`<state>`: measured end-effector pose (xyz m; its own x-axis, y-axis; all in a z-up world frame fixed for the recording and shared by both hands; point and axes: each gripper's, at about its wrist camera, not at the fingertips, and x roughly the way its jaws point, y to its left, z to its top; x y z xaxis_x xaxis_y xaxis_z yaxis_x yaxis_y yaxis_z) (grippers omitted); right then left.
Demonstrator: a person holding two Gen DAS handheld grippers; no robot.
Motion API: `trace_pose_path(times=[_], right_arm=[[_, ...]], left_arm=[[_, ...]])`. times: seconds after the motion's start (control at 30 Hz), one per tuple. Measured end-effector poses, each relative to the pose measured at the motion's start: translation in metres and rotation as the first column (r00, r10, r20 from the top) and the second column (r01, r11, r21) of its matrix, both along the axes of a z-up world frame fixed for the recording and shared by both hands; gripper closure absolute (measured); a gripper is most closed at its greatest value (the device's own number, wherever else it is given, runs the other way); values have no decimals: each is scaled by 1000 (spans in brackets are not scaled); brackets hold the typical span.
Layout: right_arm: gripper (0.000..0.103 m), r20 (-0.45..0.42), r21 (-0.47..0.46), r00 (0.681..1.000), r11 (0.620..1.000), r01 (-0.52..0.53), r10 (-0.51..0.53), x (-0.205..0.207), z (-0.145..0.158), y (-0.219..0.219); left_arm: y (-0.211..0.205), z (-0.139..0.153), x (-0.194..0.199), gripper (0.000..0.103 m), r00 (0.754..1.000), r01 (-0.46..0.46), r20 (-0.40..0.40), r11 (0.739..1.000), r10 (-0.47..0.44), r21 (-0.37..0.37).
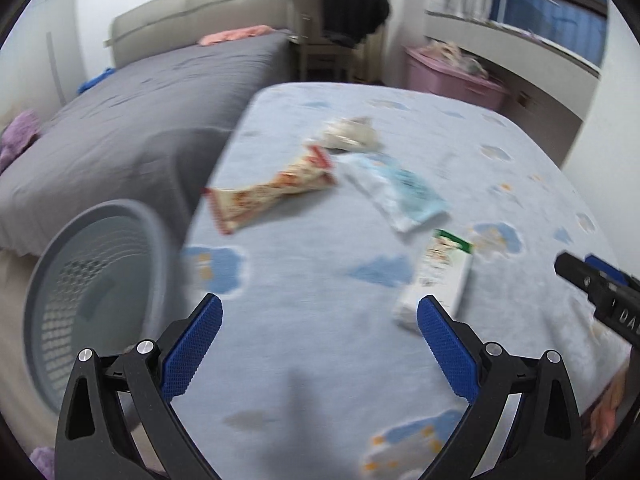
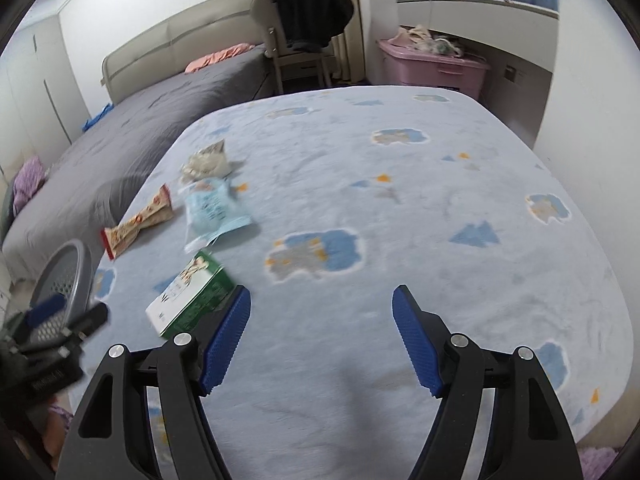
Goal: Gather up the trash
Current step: 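Grasp the white-and-green milk carton with the left gripper, then grasp the blue baby-wipes packet with the right gripper while the left gripper holds the carton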
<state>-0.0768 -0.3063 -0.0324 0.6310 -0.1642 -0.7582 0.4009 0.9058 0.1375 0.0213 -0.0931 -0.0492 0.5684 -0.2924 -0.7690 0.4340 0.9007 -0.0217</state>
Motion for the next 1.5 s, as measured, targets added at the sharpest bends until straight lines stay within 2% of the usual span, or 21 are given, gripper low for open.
trace_pose_path(times=[0.27,0.53,0.7,0.73,0.87,0.97,1.1,1.23,1.5], right_arm=[[29,66,46,997,998,36,-39,-12,7,-25],[29,63,79,997,996,46,-51,-13,1,-34],[29,58,80,996,995,59,-63,-13,-1,-37],[29,57,79,996,995,60,-64,-13,-2,-37],[29,45,78,997,995,57,-60,-10,-5,-36],[29,38,74,998,996,47,-50,-8,-7,-32],[29,31,67,999,998,19,-21,-2,-9,-24],[29,31,65,999,997,-28,26,9,-8,-11],[29,1,99,985,980,-172,173,65,-14,16]], left_arm=[[-56,-26,8,7,994,98,-59,994,-94,57],[-88,-48,17,7,986,143,-99,987,-135,78],[-95,-51,18,20,983,163,-101,984,-156,70],[-95,-50,18,23,982,165,-98,984,-158,64],[-93,-46,17,51,980,182,-95,982,-177,42],[-87,-42,17,60,979,178,-103,984,-175,27],[-72,-34,17,66,987,142,-79,989,-139,31],[-48,-17,23,66,996,80,-42,997,-80,11],[6,6,41,66,999,-47,11,998,47,-29]])
